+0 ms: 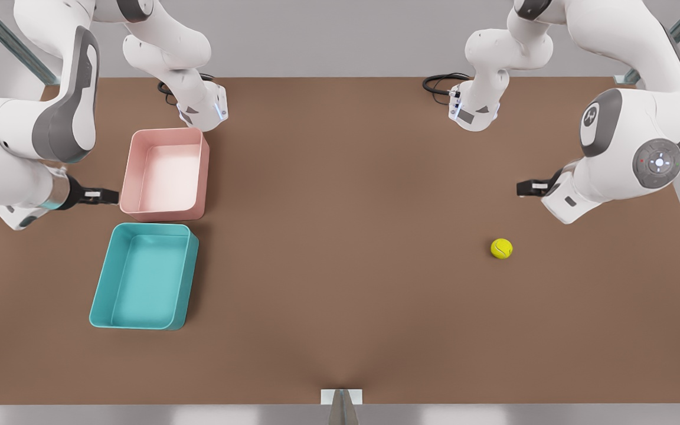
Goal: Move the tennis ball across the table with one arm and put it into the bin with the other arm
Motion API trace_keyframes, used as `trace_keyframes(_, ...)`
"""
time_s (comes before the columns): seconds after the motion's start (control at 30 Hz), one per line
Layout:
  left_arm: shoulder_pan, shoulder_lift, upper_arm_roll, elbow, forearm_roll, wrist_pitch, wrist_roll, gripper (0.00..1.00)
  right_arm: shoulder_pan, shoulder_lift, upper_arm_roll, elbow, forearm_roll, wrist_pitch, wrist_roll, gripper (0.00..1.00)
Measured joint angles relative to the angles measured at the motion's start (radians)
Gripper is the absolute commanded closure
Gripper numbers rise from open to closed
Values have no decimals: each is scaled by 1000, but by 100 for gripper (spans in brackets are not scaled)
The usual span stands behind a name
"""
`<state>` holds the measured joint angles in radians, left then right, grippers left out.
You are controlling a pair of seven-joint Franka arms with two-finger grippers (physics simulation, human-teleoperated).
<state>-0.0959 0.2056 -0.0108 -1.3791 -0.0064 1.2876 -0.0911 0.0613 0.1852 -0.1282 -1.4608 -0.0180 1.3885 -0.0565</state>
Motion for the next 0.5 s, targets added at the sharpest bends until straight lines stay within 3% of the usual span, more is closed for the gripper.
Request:
trace_keyframes(0.07,0,0,1,0,1,18,-10,0,-1,0,-1,0,-1,31,-4,0)
trace_keyframes(0.13,1,29,3,-1,3,28,-13,79,-1,0,-2,0,-1,53,-8,0)
trace_keyframes(0.3,76,200,18,-97,20,229,119,79,1,1,-2,-1,-1,84,-16,0)
trace_keyframes(0.5,137,274,26,-311,33,568,540,79,1,11,0,0,1,98,-23,0)
